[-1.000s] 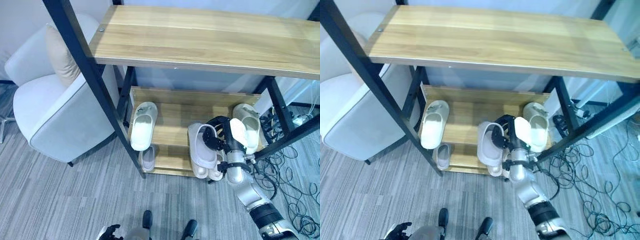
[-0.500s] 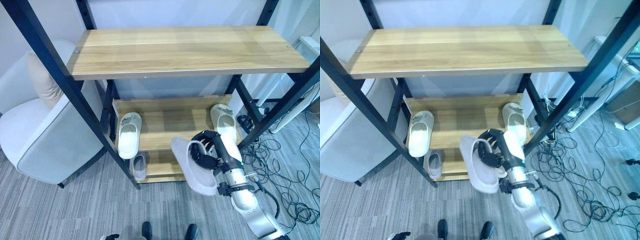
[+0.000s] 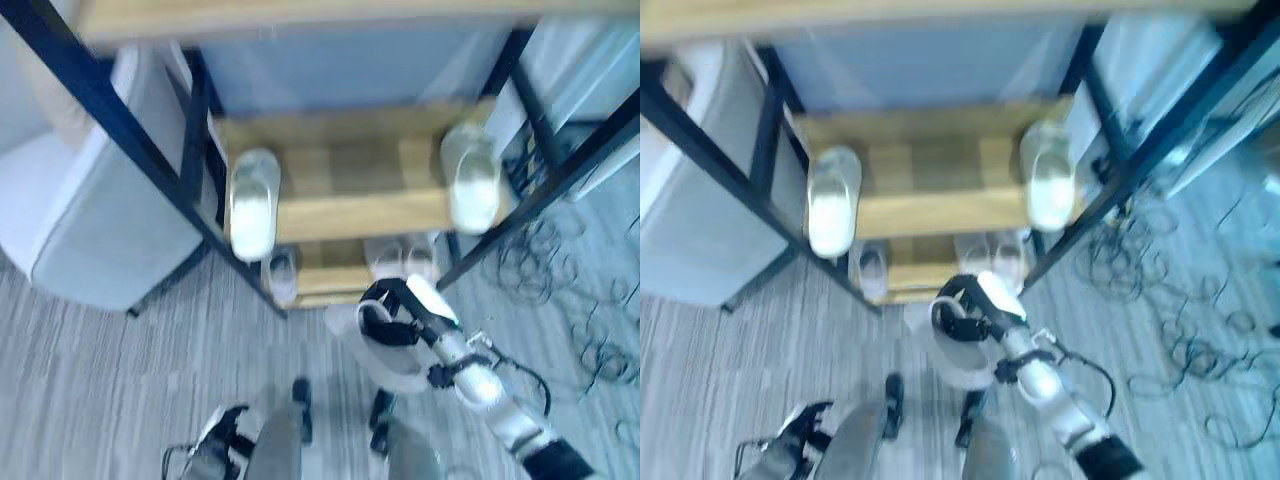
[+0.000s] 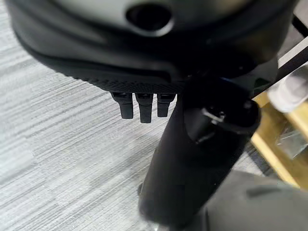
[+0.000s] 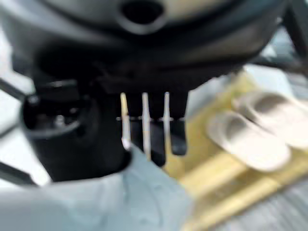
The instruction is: Arrange the slippers neatly on the shoe rack.
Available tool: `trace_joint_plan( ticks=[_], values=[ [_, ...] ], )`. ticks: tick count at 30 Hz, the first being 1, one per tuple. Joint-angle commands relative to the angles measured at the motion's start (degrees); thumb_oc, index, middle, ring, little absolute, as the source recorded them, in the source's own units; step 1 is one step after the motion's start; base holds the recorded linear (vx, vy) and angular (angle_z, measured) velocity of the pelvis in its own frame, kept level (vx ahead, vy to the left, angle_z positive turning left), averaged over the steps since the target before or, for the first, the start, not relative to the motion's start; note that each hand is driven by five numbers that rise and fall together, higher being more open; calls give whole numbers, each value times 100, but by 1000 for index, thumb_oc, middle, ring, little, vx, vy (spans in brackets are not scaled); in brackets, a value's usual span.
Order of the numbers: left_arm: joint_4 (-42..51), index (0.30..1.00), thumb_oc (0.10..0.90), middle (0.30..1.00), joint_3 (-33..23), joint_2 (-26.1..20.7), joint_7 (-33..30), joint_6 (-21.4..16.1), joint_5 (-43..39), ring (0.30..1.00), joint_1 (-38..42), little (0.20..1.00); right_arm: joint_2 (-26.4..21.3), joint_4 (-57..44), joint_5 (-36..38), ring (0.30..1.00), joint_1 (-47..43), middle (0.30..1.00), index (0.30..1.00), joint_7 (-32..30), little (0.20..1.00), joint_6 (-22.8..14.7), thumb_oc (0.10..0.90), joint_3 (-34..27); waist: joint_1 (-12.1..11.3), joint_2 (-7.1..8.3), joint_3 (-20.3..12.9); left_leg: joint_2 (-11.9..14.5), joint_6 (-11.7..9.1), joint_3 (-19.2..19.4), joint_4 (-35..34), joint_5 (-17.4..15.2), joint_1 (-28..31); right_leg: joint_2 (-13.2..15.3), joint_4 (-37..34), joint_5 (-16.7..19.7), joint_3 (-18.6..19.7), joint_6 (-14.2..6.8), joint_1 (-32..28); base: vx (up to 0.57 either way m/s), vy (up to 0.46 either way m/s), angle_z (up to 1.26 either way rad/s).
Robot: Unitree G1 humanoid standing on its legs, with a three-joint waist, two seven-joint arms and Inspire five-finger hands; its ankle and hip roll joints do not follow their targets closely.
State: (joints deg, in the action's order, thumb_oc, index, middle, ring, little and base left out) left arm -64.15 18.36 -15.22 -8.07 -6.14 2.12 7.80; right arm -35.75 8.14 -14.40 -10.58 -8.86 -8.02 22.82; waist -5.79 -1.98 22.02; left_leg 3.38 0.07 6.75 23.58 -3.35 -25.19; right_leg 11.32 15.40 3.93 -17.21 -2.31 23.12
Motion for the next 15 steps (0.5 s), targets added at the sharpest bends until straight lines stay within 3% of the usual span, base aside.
trace_joint_plan(
  ticks=[1,3,4,7,12,15],
  values=[
    [102,900,800,900,273,378,98,-251,-183,900,-498,900,-123,-1156,16,300,-144,300,300,-440,300,-489,400,-225,-89,-6,-608,50,-242,-306,-10,-180,-44,109,682,-656,-76,-380,30,-103,18,-9],
    [253,900,800,900,365,326,72,-273,-265,900,-460,900,-319,-1084,-112,300,-416,300,300,-593,300,-475,400,-182,-122,-40,-523,88,-194,-322,480,-283,-491,176,1153,-785,-79,-324,459,-93,23,-8],
    [416,900,800,900,443,264,55,-301,-344,900,-444,900,-468,-1003,-190,300,-595,300,300,-745,300,-439,400,-206,-156,-63,-492,130,-216,-371,912,-520,-832,214,1571,-1053,-25,-348,779,-34,9,17],
    [645,900,800,900,520,215,10,-326,-481,900,-417,900,-618,-947,-264,300,-794,300,300,-905,300,-423,400,-236,-176,-88,-445,147,-180,-426,1270,-617,-1235,277,1959,-1194,-10,-315,1183,-62,12,10],
    [1482,900,800,900,760,19,-168,-391,-1041,900,-240,900,-944,-876,-292,300,-1670,300,300,-1491,300,-366,400,-336,-213,-199,-319,79,-127,-572,2701,-825,-3055,565,3373,-1604,121,-99,2827,-133,22,4],
    [1968,900,800,900,896,-105,-222,-432,-1157,900,-229,900,-1045,-838,-339,300,-1980,300,300,-1777,300,-337,400,-428,-271,-282,-289,54,-93,-674,3209,-925,-3797,689,3913,-1772,222,27,3516,-64,15,-8]
  ],
)
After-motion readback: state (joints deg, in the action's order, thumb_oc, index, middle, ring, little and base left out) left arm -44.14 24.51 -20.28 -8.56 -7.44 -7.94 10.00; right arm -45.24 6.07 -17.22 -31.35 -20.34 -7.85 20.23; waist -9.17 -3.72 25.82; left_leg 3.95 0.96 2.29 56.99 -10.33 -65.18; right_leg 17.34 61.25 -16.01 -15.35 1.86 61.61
